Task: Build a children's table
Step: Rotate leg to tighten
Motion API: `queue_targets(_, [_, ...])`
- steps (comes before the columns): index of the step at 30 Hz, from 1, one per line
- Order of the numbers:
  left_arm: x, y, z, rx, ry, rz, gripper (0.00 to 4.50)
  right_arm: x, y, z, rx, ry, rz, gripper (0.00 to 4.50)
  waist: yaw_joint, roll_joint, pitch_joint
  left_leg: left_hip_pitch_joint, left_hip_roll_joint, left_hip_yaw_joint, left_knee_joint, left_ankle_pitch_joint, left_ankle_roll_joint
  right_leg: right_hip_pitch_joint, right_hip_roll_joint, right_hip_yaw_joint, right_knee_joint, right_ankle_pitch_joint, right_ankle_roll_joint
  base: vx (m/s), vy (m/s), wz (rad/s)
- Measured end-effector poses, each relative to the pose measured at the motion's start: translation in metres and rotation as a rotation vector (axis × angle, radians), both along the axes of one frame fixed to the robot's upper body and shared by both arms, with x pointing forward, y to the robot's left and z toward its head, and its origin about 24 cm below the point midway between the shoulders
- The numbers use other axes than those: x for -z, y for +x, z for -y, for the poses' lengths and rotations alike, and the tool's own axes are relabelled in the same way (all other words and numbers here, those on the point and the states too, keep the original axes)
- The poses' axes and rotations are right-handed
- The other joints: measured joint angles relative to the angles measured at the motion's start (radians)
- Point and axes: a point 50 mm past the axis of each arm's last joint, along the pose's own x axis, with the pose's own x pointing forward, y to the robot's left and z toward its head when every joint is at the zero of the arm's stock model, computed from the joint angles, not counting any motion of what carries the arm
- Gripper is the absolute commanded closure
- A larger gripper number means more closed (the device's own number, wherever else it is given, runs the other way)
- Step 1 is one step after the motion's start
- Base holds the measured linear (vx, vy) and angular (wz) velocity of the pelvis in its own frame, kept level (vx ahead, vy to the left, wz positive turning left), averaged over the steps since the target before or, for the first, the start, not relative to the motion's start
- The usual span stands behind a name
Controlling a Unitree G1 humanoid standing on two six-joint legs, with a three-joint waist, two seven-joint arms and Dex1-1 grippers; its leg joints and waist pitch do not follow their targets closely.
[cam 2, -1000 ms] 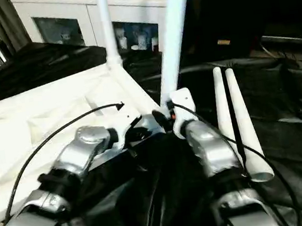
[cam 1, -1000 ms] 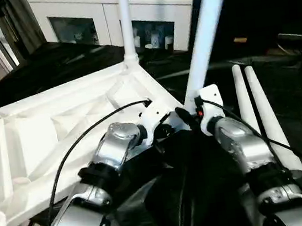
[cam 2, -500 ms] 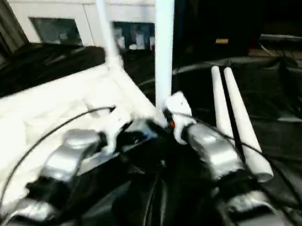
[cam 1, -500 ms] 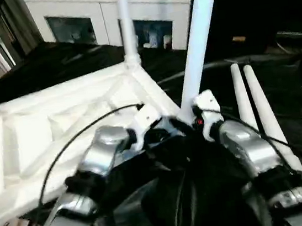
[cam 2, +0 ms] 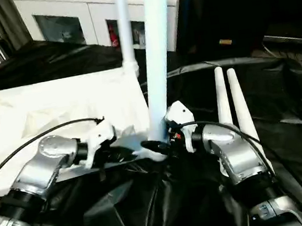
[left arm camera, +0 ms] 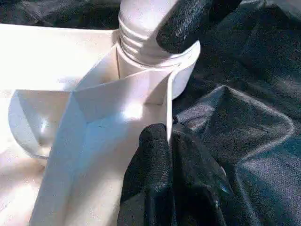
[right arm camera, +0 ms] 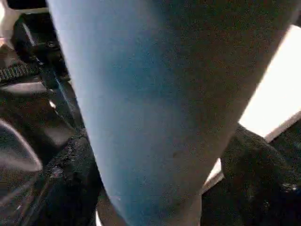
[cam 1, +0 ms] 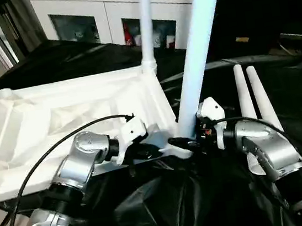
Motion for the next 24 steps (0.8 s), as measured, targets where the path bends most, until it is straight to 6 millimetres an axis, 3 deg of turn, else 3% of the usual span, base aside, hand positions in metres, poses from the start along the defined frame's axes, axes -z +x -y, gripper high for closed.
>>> queue_targets(16, [0.001, 0.0, 0.0, -0.004, 0.003, -0.001, 4.5, 0.0, -0.004, -0.002, -0.026, 0.004, -0.009, 2.4, -0.001, -0.002, 0.0, 0.0, 0.0, 0.0, 0.0, 0.0, 0.0, 0.0, 0.0, 0.0, 0.0, 0.0, 0.0, 0.0, 0.0, 0.0])
queue_targets(24, [0.006, 0.016, 0.022, -0.139, 0.014, 0.031, 4.5, 0.01, 0.008, -0.005, 0.251, 0.041, -0.017, 2.49, -0.004, -0.005, 0.0, 0.005, 0.0, 0.0, 0.001, 0.0, 0.0, 0.005, -0.001, 0.0, 0.0, -0.001, 0.002, 0.0, 0.0, 0.0])
